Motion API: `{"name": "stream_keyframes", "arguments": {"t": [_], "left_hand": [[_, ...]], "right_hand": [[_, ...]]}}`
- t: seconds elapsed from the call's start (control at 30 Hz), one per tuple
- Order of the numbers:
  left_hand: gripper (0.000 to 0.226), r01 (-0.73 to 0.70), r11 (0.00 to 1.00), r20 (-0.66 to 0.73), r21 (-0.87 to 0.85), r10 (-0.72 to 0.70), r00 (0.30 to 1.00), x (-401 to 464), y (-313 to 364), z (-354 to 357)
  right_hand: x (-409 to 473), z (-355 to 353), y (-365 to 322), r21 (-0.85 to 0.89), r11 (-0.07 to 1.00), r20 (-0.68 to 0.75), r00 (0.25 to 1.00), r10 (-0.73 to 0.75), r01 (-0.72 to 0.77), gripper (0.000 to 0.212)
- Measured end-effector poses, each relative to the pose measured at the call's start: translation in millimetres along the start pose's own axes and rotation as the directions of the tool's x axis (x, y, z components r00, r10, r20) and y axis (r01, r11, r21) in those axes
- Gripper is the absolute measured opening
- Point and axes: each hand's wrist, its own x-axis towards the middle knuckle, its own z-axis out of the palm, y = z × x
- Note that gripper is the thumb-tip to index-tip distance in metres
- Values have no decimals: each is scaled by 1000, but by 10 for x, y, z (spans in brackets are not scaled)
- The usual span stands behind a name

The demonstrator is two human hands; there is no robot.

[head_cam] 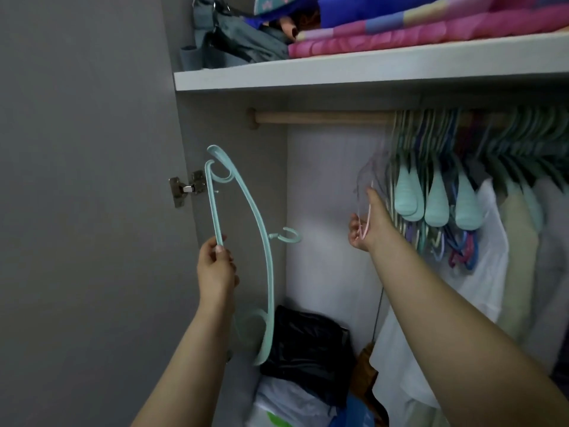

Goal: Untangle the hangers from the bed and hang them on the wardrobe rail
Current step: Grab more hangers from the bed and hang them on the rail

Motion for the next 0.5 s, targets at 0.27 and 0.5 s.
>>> {"name": "stream_keyframes", "arguments": {"t": [0.27, 0.5], "left_hand": [[25, 289, 926, 101, -243, -272, 957, 16, -334, 153], [27, 468, 800, 179, -376, -433, 883, 68, -631, 411]], "right_hand": [[-238, -415, 847, 127, 978, 144, 979, 144, -163, 99], [-698, -441, 1697, -335, 920, 460, 817, 348, -203, 46]]}}
